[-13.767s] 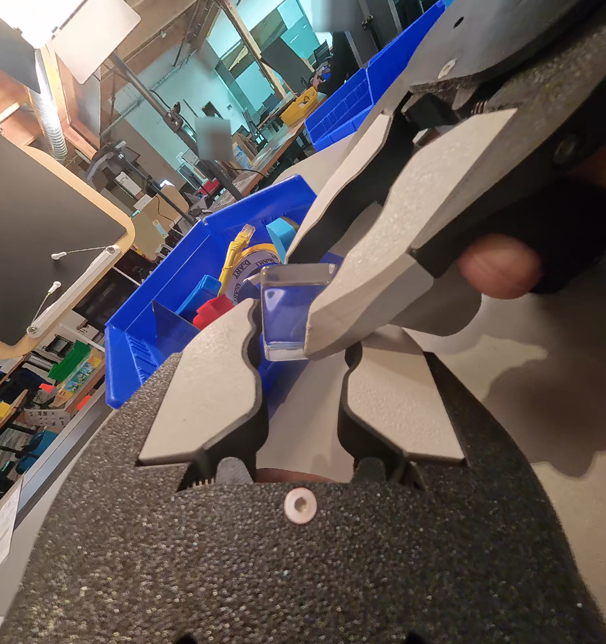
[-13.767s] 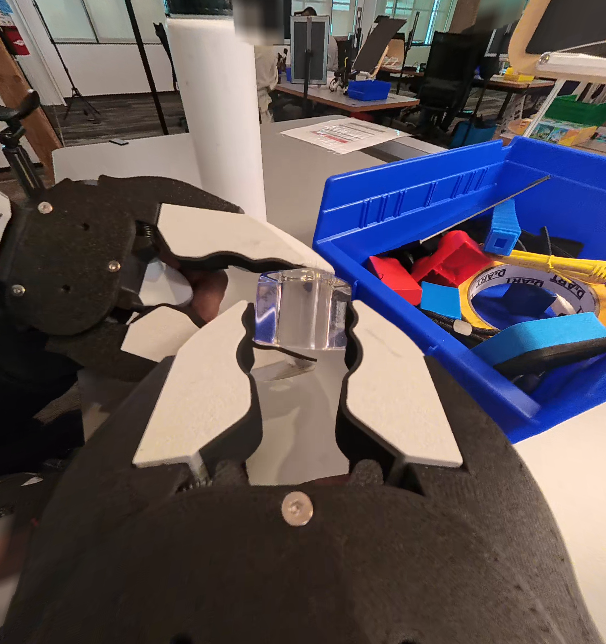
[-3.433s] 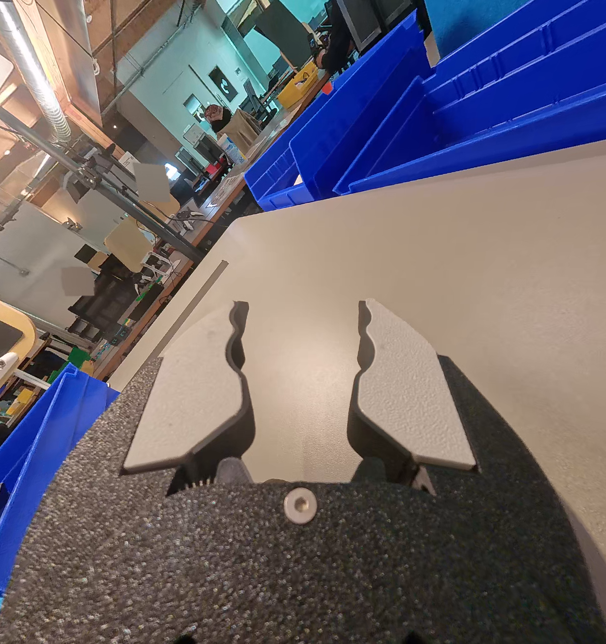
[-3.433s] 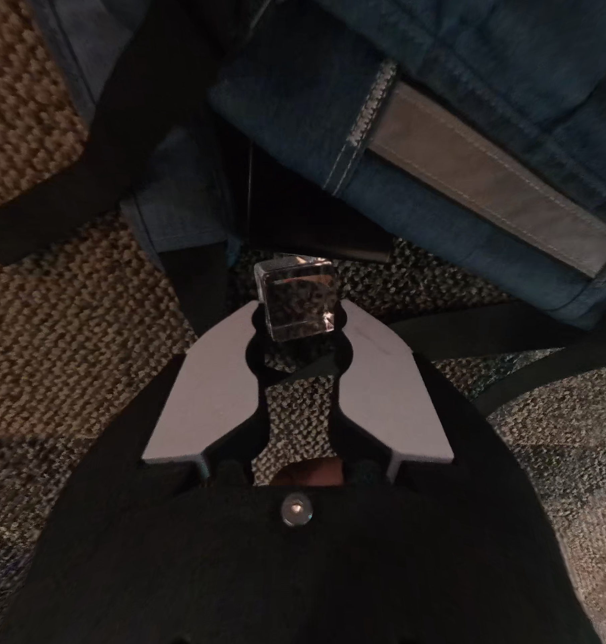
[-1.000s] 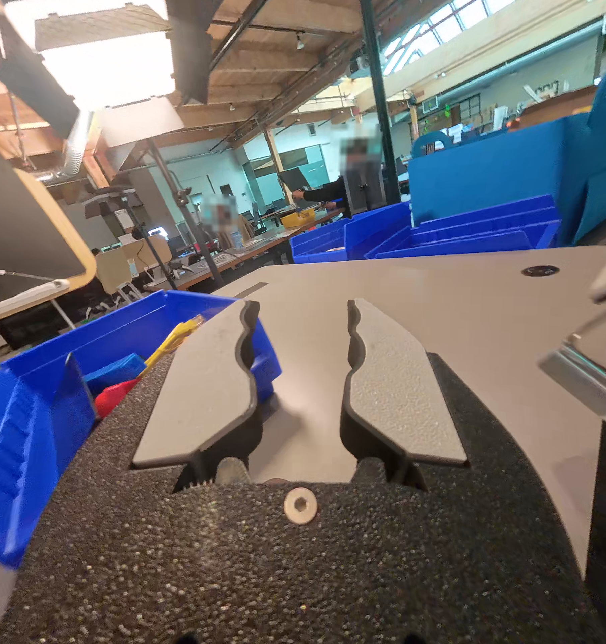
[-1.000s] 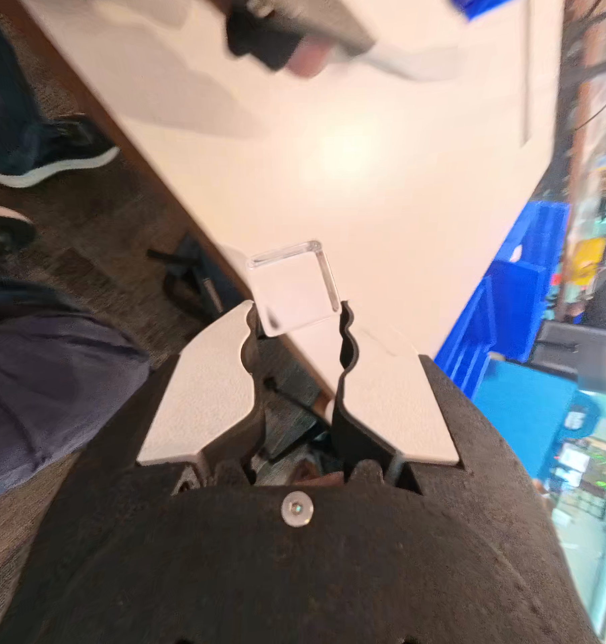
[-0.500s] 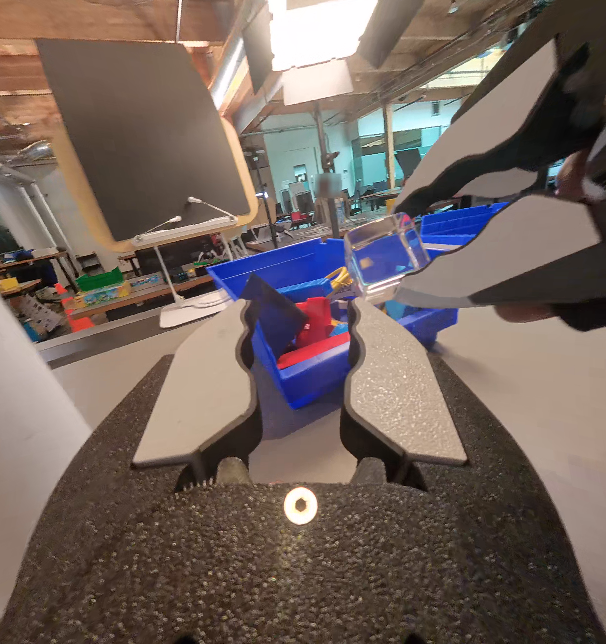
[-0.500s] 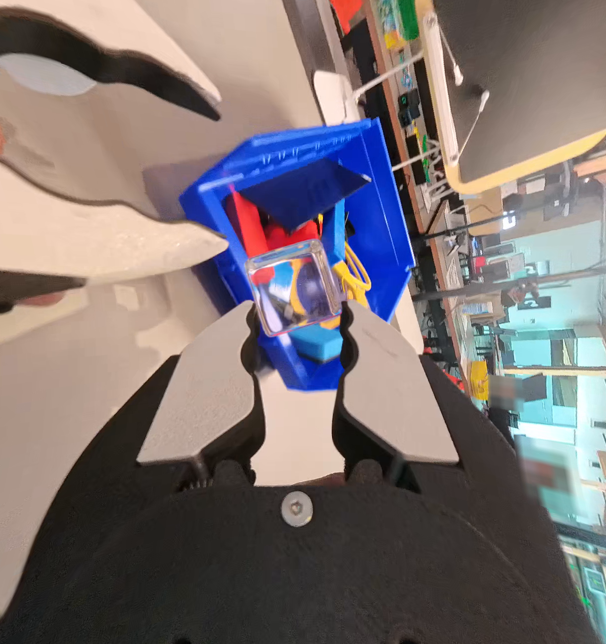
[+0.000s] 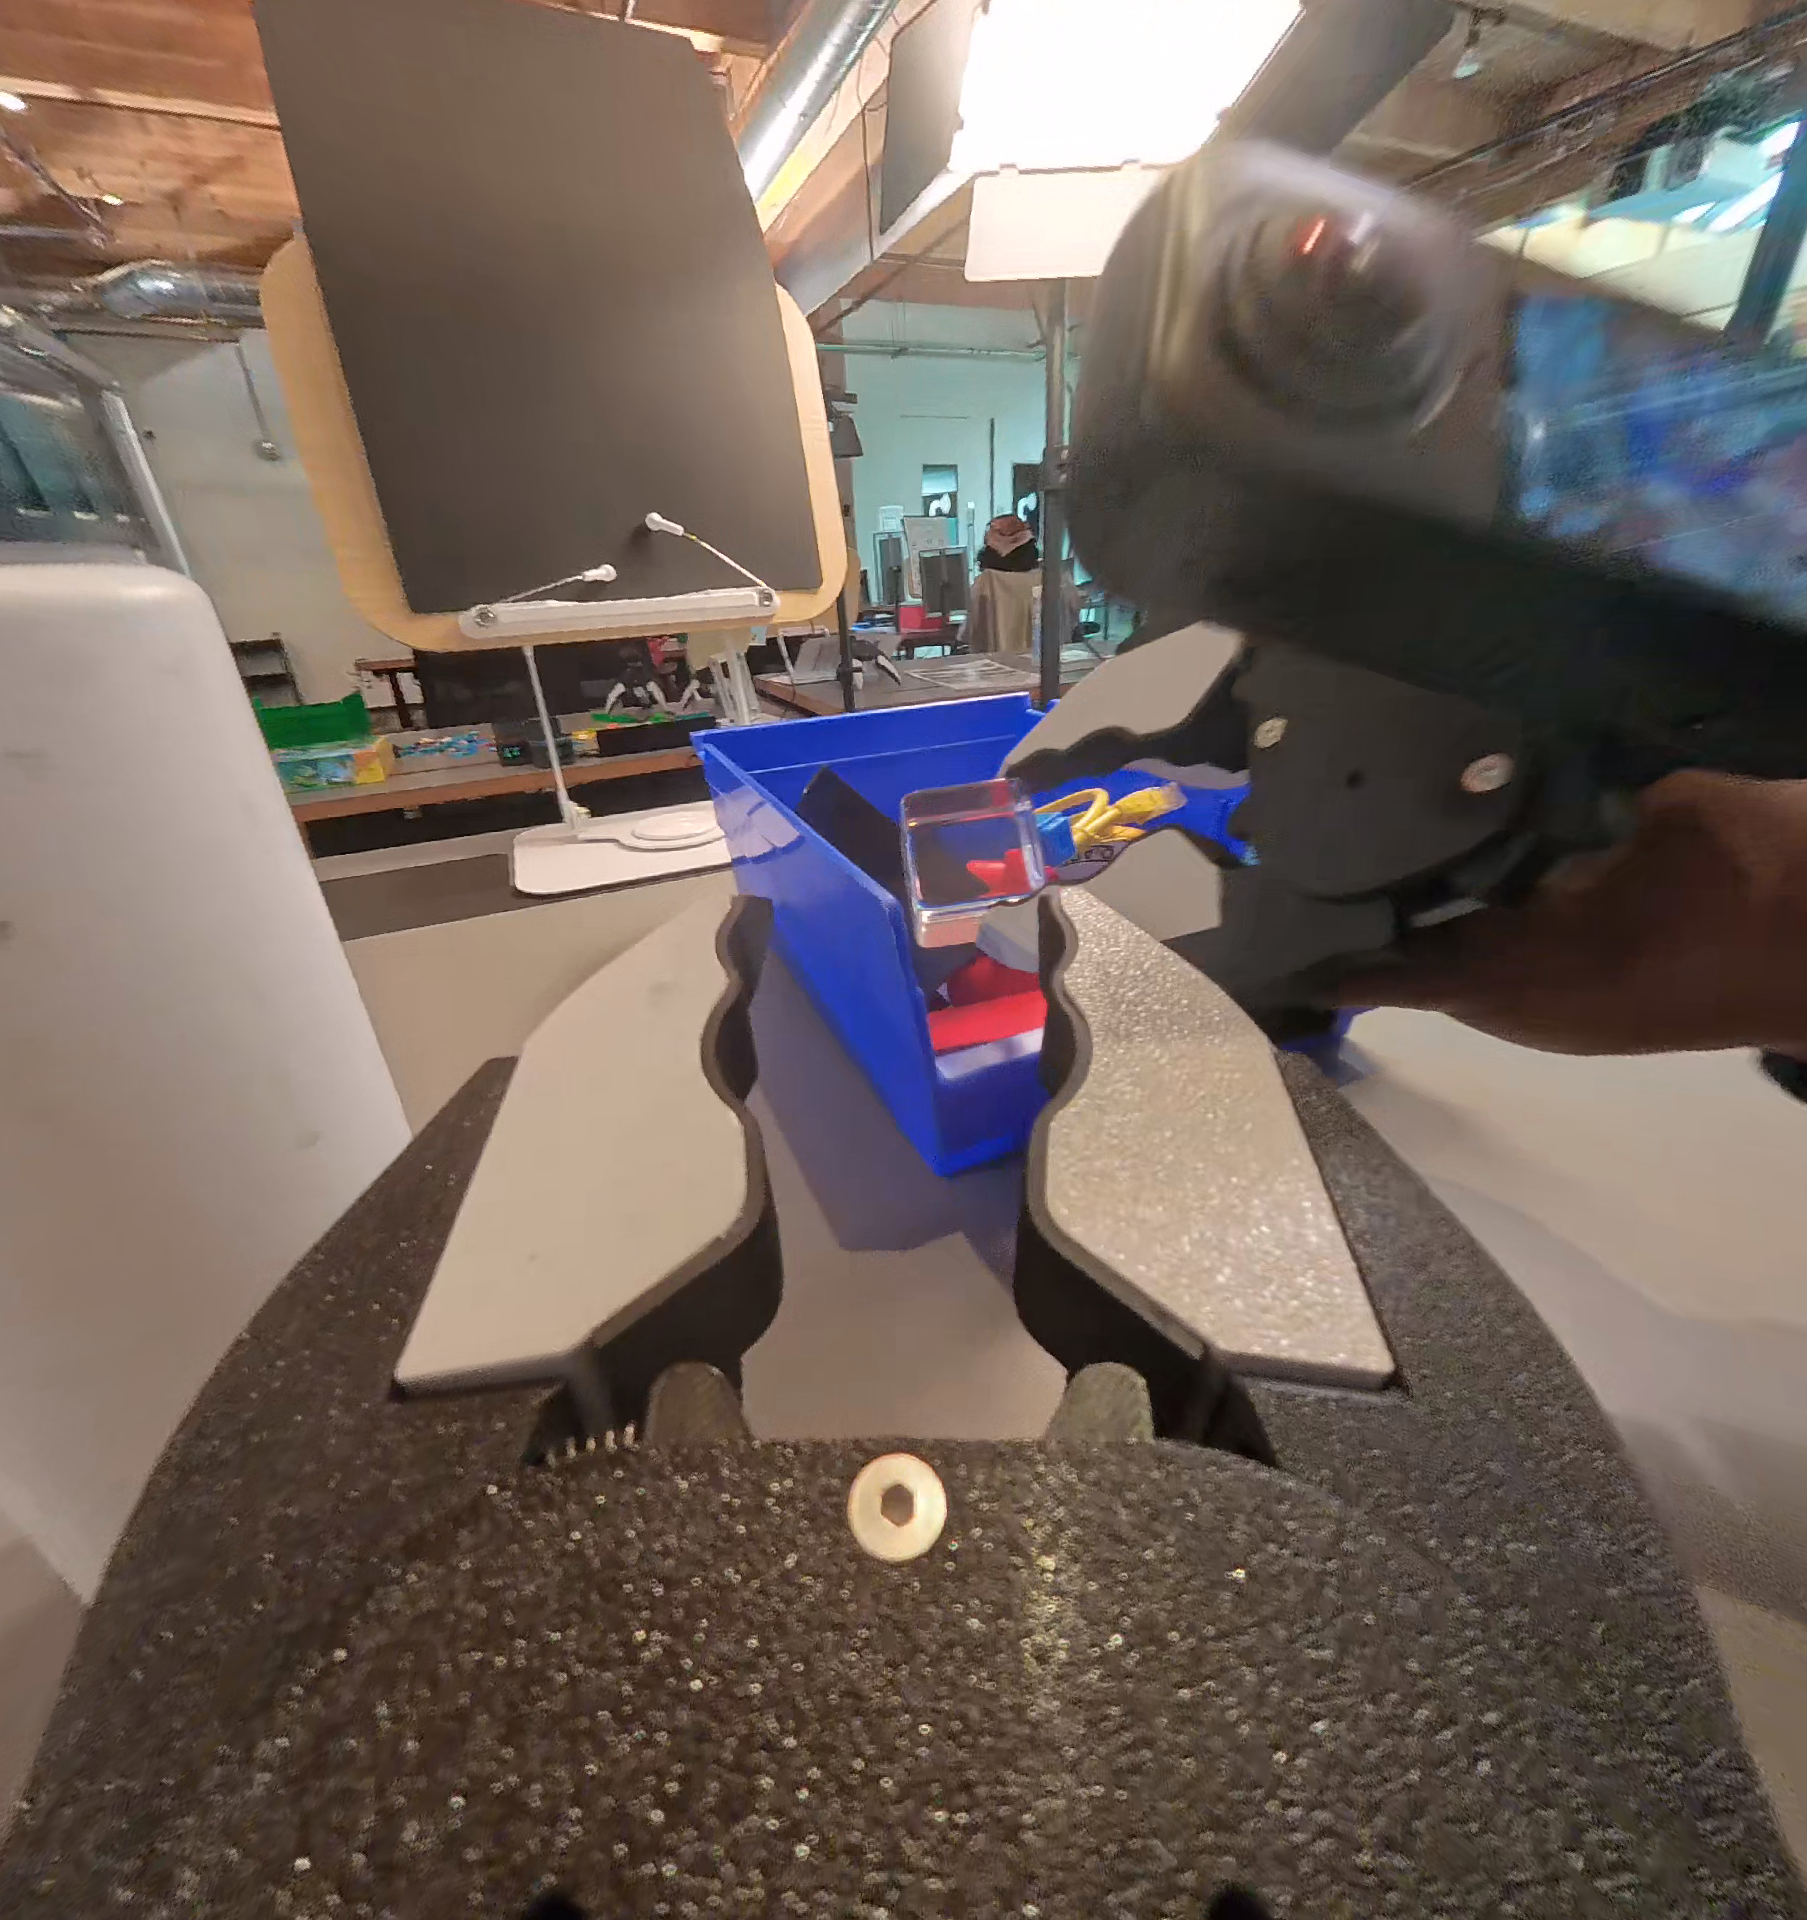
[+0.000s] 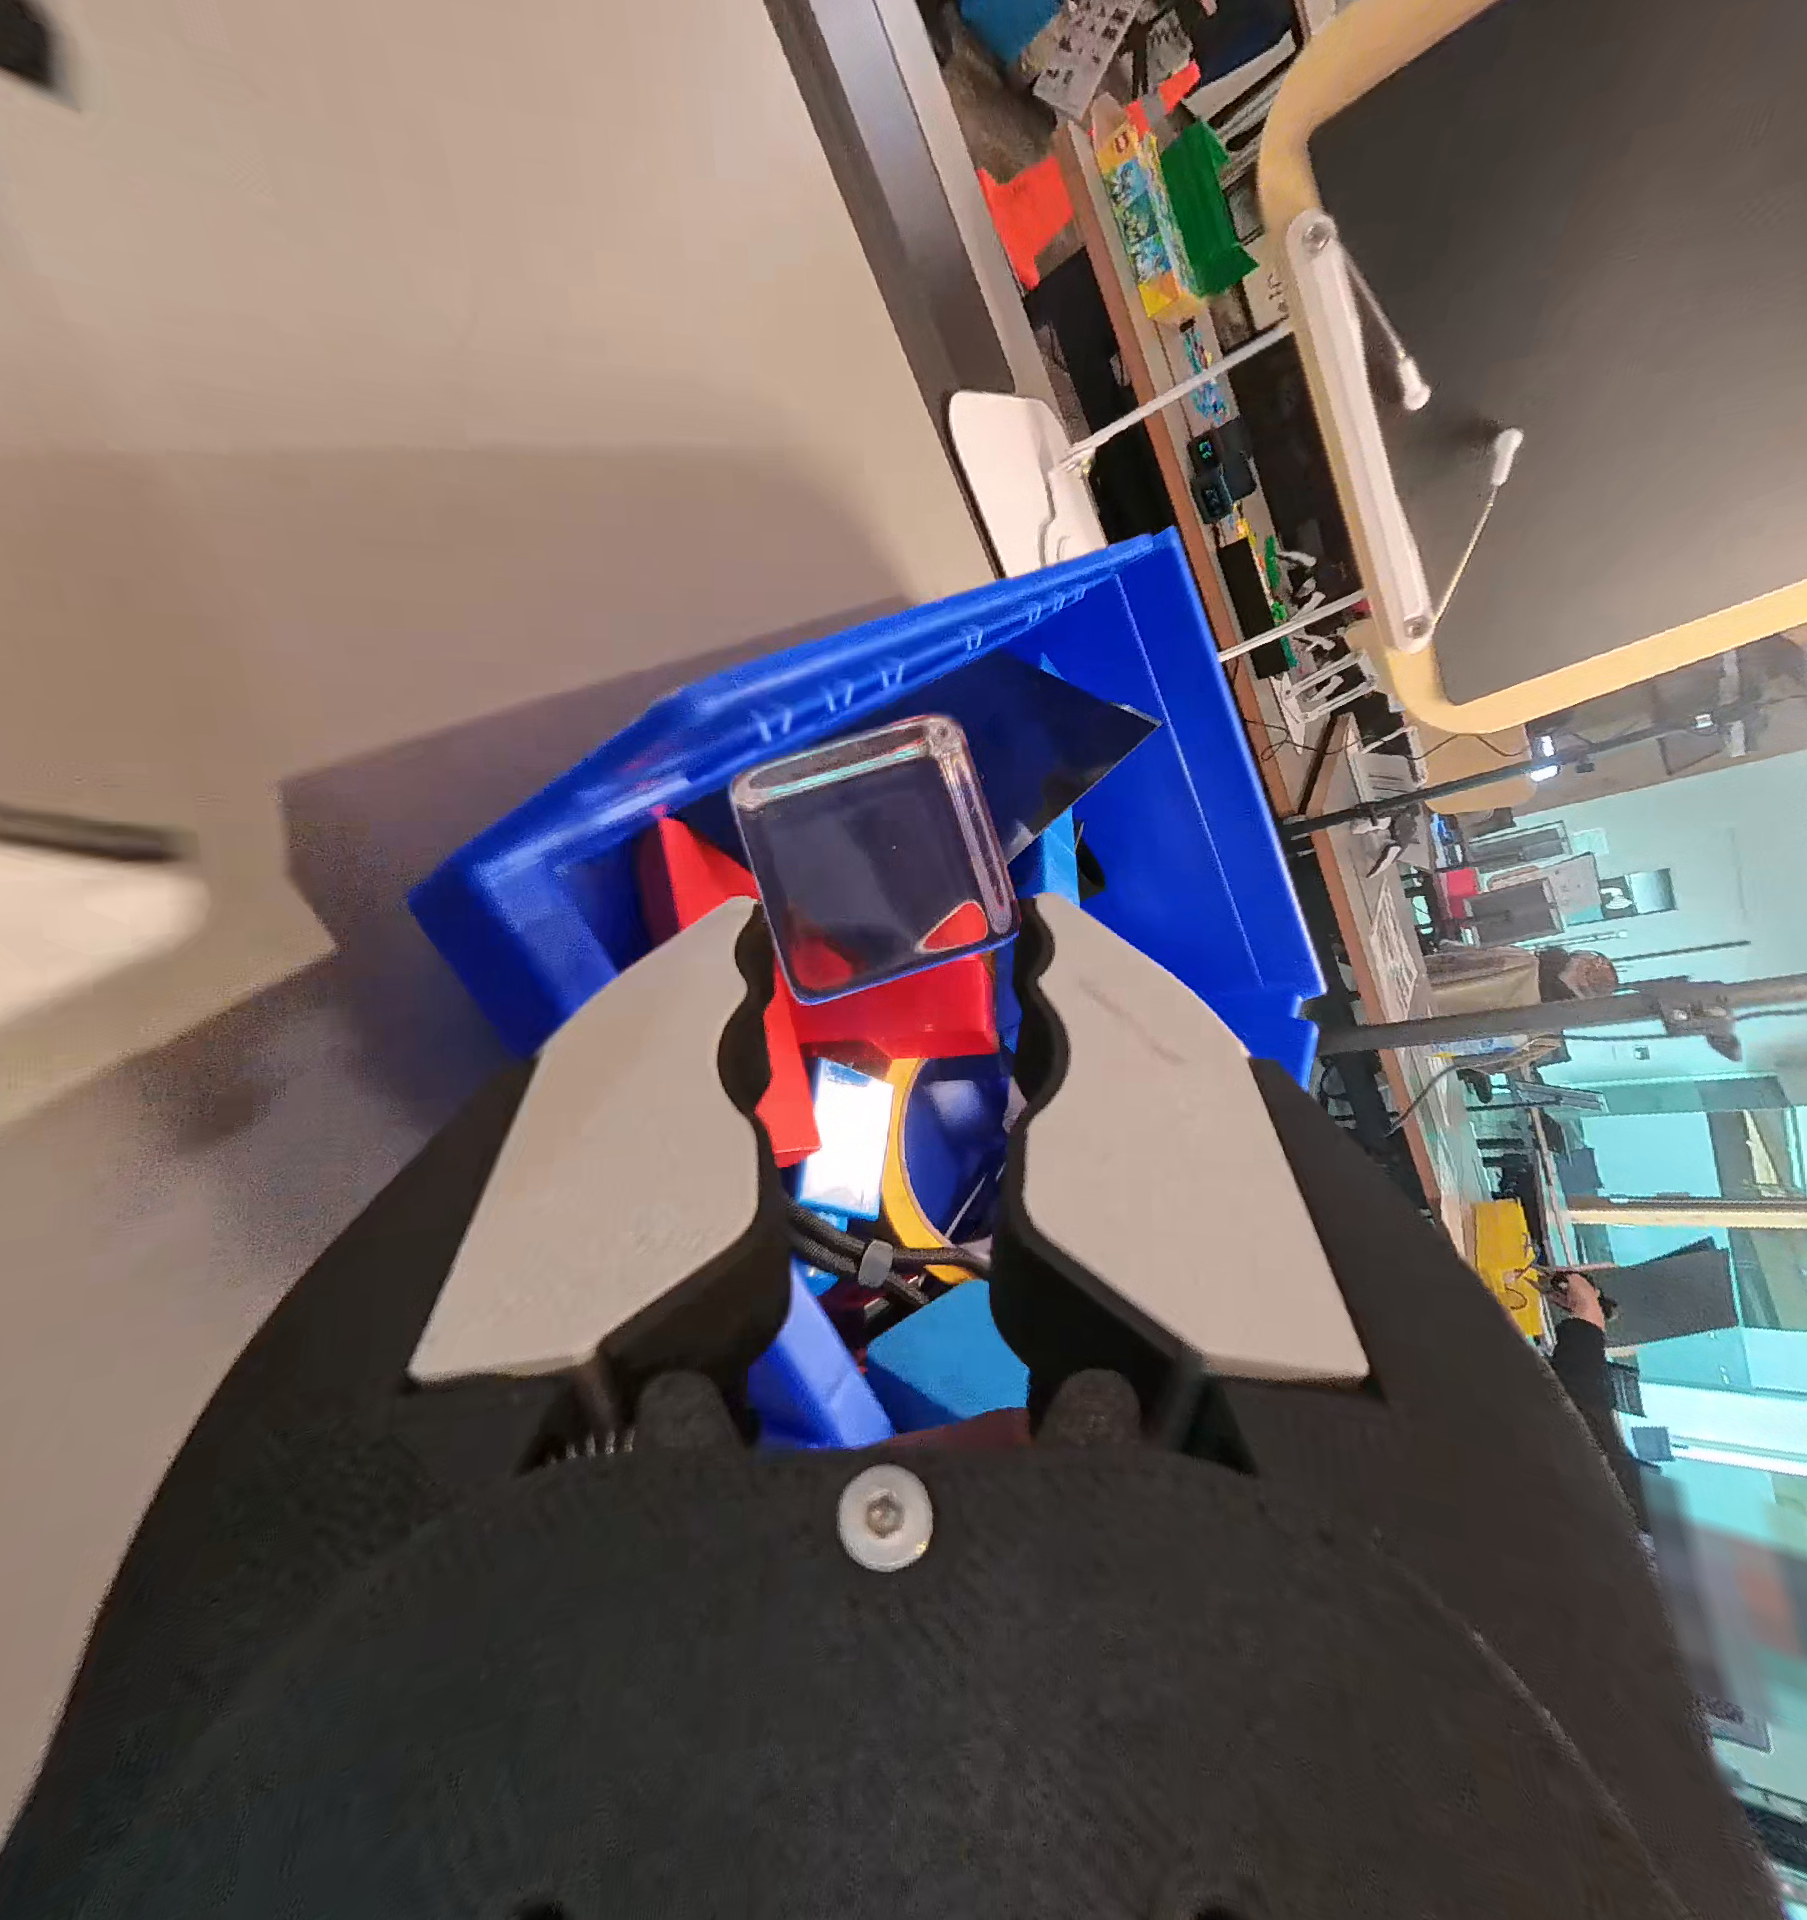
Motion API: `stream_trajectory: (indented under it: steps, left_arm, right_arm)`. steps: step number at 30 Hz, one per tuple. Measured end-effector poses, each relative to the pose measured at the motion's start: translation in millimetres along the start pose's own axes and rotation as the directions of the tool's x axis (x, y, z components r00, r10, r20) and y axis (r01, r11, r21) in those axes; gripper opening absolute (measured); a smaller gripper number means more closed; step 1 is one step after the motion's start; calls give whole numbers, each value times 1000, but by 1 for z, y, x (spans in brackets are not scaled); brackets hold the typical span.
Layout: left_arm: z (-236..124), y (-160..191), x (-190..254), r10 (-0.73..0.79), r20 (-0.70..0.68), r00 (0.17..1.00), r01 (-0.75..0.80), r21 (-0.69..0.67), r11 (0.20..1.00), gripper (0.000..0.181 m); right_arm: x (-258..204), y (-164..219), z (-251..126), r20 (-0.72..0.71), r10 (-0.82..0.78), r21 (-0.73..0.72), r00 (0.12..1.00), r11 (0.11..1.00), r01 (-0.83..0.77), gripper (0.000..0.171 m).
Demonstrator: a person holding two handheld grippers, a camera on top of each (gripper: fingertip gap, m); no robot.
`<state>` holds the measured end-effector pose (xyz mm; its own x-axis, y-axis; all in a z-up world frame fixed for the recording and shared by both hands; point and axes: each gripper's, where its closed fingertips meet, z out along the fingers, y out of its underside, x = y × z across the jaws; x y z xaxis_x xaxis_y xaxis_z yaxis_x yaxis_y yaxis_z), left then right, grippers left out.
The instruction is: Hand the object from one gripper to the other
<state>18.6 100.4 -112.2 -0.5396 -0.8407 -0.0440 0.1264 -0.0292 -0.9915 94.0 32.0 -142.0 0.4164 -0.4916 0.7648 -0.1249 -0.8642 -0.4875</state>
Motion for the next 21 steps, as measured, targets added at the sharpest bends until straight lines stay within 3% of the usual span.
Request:
stream_trajectory:
  steps: [5,10,15,21]
  left_arm:
    - [-3,4,-6,-146,-21,989,145,-31,989,50]
    - [10,25,-16,-306,-28,952,296,-173,939,50]
    - [18,37,-6,-330,-75,941,298,-278,913,52]
    - [19,39,-1,-300,-87,950,264,-291,920,52]
  right_arm:
    - [0,16,28,35,-29,-15,999,999,30,45]
    - [-2,24,38,129,-20,-39,992,999,25,45]
    - [-9,25,43,197,-36,-71,980,996,51,44]
    - [-10,28,47,230,-2,-74,973,997,19,45]
